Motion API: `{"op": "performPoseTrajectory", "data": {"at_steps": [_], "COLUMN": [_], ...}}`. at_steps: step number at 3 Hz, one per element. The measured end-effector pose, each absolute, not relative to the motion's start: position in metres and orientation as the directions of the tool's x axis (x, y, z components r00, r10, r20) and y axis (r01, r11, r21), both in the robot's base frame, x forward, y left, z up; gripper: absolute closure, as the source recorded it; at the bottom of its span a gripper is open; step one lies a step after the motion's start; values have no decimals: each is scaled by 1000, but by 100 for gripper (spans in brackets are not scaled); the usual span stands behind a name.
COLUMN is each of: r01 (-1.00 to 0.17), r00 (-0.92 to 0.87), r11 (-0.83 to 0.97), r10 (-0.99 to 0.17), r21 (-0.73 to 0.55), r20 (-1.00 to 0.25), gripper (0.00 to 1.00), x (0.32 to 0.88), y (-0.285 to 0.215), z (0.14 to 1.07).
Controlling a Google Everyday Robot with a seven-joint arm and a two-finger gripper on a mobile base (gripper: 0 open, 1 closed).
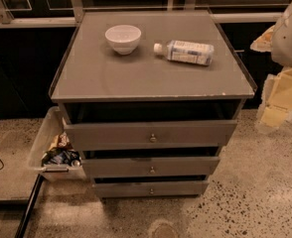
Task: Open top drawer
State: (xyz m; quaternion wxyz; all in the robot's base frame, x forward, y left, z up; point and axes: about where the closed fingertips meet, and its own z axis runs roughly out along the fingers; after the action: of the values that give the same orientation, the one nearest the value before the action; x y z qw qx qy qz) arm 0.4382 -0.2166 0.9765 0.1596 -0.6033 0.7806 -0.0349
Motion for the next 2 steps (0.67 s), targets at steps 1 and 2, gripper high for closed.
{"op": "performPoseTrajectory", "data": {"at_steps": [1, 2], "r01": [-931, -936], "r00": [-221, -180], "r11": [270, 240], "r10": [-953, -955], "r21": [-247, -258], "r20": [-207, -236], "gripper": [0, 0], "x": [438, 446], "y": [-217, -215], "z": [976, 964]}}
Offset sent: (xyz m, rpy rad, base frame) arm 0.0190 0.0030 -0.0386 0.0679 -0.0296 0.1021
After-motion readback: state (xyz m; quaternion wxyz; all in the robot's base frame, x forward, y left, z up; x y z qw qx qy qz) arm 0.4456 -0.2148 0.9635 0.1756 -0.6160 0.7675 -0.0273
